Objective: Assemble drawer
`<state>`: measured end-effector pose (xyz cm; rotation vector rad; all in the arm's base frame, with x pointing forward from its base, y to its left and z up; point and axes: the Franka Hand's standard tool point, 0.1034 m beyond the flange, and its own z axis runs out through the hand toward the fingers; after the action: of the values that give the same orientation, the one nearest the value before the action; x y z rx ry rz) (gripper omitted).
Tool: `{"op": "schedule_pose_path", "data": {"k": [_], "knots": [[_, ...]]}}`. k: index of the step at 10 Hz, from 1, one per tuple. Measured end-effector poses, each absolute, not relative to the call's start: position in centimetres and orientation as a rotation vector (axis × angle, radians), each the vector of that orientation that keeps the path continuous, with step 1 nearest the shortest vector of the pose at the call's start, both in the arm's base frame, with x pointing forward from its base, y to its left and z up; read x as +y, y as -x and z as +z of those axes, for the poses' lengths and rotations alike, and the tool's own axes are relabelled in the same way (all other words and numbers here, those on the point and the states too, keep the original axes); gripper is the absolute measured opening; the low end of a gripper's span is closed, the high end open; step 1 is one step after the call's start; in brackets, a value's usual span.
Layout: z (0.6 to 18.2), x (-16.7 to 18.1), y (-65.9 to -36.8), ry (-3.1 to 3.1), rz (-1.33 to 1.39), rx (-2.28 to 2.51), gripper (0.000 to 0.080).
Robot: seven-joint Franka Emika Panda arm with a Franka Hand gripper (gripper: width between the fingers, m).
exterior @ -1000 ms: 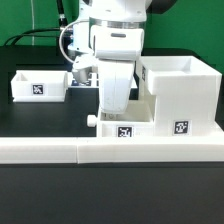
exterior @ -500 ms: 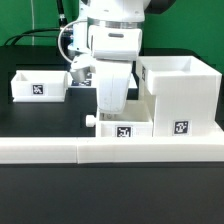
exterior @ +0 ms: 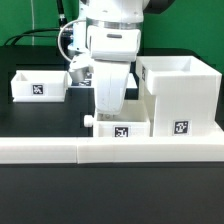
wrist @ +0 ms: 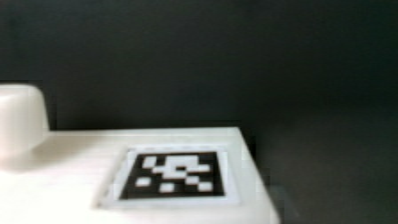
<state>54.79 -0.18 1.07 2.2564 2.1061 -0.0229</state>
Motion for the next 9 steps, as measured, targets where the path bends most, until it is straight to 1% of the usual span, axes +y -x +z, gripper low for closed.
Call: {"op": "schedule_pose_path", "data": {"k": [2, 9], "knots": [[1.01, -0.06, -54.86, -2.245, 0.013, 2.097, 0.0042], [1.03, -0.19, -54.72, -2.236, -0.048, 2.130, 0.0042]]}}
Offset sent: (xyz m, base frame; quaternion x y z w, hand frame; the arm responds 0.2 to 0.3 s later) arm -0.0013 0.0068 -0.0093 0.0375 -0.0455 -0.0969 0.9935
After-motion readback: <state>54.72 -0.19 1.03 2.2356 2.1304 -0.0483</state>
